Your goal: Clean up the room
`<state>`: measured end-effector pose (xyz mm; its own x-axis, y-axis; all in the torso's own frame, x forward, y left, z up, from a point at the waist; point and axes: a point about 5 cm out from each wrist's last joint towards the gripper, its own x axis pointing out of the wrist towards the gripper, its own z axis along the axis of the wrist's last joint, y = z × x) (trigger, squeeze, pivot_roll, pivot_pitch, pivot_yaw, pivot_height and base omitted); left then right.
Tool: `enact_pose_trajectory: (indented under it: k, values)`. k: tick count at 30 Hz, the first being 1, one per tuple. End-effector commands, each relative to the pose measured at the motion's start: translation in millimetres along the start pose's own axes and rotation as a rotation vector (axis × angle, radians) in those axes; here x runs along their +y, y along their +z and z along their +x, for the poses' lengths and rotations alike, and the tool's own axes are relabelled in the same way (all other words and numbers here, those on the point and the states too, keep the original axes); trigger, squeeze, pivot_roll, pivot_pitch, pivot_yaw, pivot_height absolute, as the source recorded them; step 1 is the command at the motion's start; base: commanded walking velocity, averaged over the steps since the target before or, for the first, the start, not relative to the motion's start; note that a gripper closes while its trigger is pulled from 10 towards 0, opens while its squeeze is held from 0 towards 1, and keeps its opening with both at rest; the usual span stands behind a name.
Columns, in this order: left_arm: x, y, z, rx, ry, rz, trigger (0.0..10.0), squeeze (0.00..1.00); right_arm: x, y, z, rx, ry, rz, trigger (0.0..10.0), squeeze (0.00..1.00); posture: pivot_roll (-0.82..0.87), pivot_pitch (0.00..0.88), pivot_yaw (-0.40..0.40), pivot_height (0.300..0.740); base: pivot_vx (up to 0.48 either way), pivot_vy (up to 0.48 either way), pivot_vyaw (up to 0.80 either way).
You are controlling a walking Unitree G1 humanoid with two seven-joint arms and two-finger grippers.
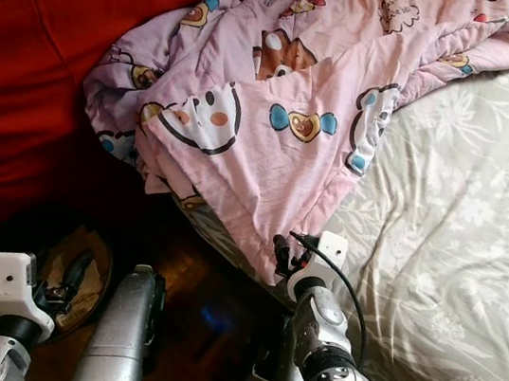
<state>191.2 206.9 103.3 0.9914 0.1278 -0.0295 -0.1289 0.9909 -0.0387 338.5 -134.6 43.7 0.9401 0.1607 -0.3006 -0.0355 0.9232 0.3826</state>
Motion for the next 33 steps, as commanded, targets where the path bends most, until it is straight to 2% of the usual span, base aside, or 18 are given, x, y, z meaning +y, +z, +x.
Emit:
enact_pose_trajectory:
  k: [1,5,6,7,8,9,13,24,33]
  values:
    - [3.5,-6,-8.8,0.047,0.024,-0.005,10.0,0.00,1.4,-12,-2.5,0.051,0.001,0.002,10.0,0.00,0.35,0.537,-0.023,0.610,0.000,0.000,0.00]
    - [2.1,-4,-17.4,0.056,0.028,-0.007,10.0,0.00,12.0,-10,0.2,0.046,0.055,-0.039,10.0,0.00,0.36,0.563,-0.022,0.610,0.000,0.000,0.00]
    - [1.7,-4,-19.2,0.059,0.030,-0.008,10.0,0.00,12.7,-11,0.3,0.051,0.053,-0.050,9.5,0.00,0.36,0.572,-0.026,0.610,0.000,0.000,0.00]
    - [1.1,-4,-20.6,0.061,0.031,-0.010,10.0,0.00,12.9,-11,0.3,0.054,0.052,-0.058,9.5,0.00,0.36,0.575,-0.027,0.610,0.000,0.000,0.00]
    - [0.5,-4,-22.2,0.064,0.034,-0.012,10.0,0.00,12.4,-12,0.1,0.058,0.045,-0.072,3.8,0.00,0.36,0.580,-0.029,0.610,0.000,0.000,0.00]
    - [-0.4,-4,-24.8,0.067,0.037,-0.016,10.0,0.00,11.1,-12,-0.3,0.056,0.037,-0.083,0.0,0.00,0.36,0.585,-0.031,0.610,0.000,0.000,0.00]
    - [-4.9,-6,-33.9,0.081,0.046,-0.038,10.0,0.00,7.7,-15,-2.3,0.070,0.041,-0.104,0.0,0.00,0.35,0.600,-0.051,0.610,0.000,0.000,0.00]
    - [-10.2,-6,-43.4,0.095,0.067,-0.065,10.0,0.00,-2.0,-22,-7.1,0.101,0.040,-0.141,0.0,0.00,0.32,0.632,-0.087,0.610,0.000,0.000,0.00]
    - [-14.5,-8,-50.4,0.110,0.069,-0.074,10.0,0.00,-0.6,-25,-8.3,0.111,0.062,-0.138,0.0,0.00,0.31,0.647,-0.094,0.610,0.000,0.000,0.00]
